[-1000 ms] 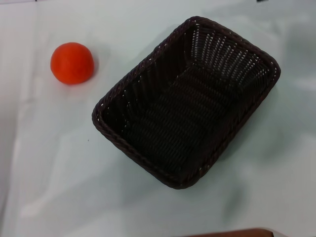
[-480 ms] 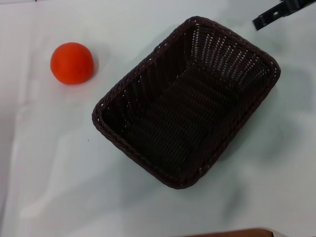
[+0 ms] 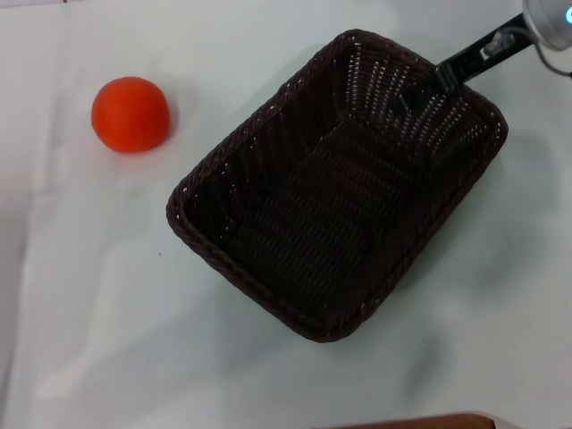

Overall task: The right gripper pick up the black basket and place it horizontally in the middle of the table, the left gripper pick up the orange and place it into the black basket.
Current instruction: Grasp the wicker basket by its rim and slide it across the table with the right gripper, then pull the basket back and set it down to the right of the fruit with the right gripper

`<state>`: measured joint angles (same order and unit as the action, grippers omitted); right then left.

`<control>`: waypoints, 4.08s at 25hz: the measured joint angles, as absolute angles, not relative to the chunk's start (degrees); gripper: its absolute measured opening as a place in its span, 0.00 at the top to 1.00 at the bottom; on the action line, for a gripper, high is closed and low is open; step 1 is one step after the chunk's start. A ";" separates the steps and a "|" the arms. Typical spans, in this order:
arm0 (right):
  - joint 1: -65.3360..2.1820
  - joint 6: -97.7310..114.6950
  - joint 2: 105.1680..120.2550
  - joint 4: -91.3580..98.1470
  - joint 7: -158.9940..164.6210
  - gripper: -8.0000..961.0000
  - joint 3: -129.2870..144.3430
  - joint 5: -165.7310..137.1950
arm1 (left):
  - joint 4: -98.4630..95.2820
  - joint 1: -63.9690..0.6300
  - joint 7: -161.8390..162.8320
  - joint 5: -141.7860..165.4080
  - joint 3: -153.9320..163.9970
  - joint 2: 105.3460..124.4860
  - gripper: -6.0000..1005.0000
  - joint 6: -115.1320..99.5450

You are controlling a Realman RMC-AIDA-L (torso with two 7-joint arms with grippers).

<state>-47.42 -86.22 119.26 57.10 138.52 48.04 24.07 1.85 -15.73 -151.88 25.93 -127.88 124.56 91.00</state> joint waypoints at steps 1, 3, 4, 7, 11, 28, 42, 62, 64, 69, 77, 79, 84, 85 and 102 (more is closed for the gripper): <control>-47.33 -85.46 119.28 56.32 138.51 0.04 48.37 24.01 | 1.85 -15.73 -151.88 25.93 -127.88 124.55 0.13 90.99; -47.16 -84.21 119.28 55.14 138.52 0.04 48.66 23.76 | 1.84 -15.73 -151.87 25.93 -127.89 124.49 0.13 90.97; -46.98 -83.85 119.28 55.02 138.52 0.04 48.67 23.77 | 1.84 -15.75 -151.87 25.93 -127.89 124.46 0.13 90.95; -46.23 -82.28 119.29 55.10 138.64 0.04 48.39 24.03 | 1.84 -15.88 -151.87 25.92 -127.89 124.45 0.13 90.60; -45.42 -80.34 119.32 54.78 138.63 0.08 48.30 25.34 | 1.84 -16.10 -151.87 25.93 -127.88 124.45 0.13 90.20; -45.16 -80.54 119.36 54.75 141.44 0.73 48.89 26.75 | 2.25 -15.43 -152.23 25.94 -127.88 124.36 0.13 89.40; -35.48 -84.41 119.59 63.22 160.04 0.80 47.76 36.27 | 3.96 -13.99 -152.43 26.02 -129.17 124.18 0.13 86.98; -28.58 -79.69 119.81 59.53 162.44 0.80 48.44 42.38 | 6.16 -15.05 -152.49 26.07 -129.17 124.10 0.13 84.14; -29.20 -79.70 119.79 59.55 162.99 0.80 49.36 40.78 | 6.16 -15.12 -152.49 26.06 -129.24 124.13 0.13 84.06; -30.38 -79.21 119.54 59.54 163.44 0.81 50.29 39.17 | 6.09 -15.03 -152.49 26.03 -129.20 124.26 0.13 84.06; -31.88 -80.78 119.32 62.33 163.19 0.85 50.87 36.04 | 5.65 -14.89 -152.45 26.01 -129.28 124.28 0.13 84.11; -31.97 -80.93 119.26 63.15 163.20 0.72 51.07 35.93 | 5.62 -14.98 -152.45 26.01 -129.29 124.28 0.13 84.12; -32.42 -81.18 119.15 64.77 162.25 0.49 51.39 35.92 | 5.67 -15.27 -152.45 26.01 -129.29 124.27 0.13 84.14; -32.60 -81.05 119.13 64.82 161.88 0.45 51.53 35.92 | 5.68 -15.31 -152.45 26.01 -129.29 124.27 0.13 84.16; -37.85 -78.06 119.22 59.71 150.50 0.45 55.54 36.26 | 5.60 -14.85 -152.49 26.01 -129.29 124.35 0.13 84.36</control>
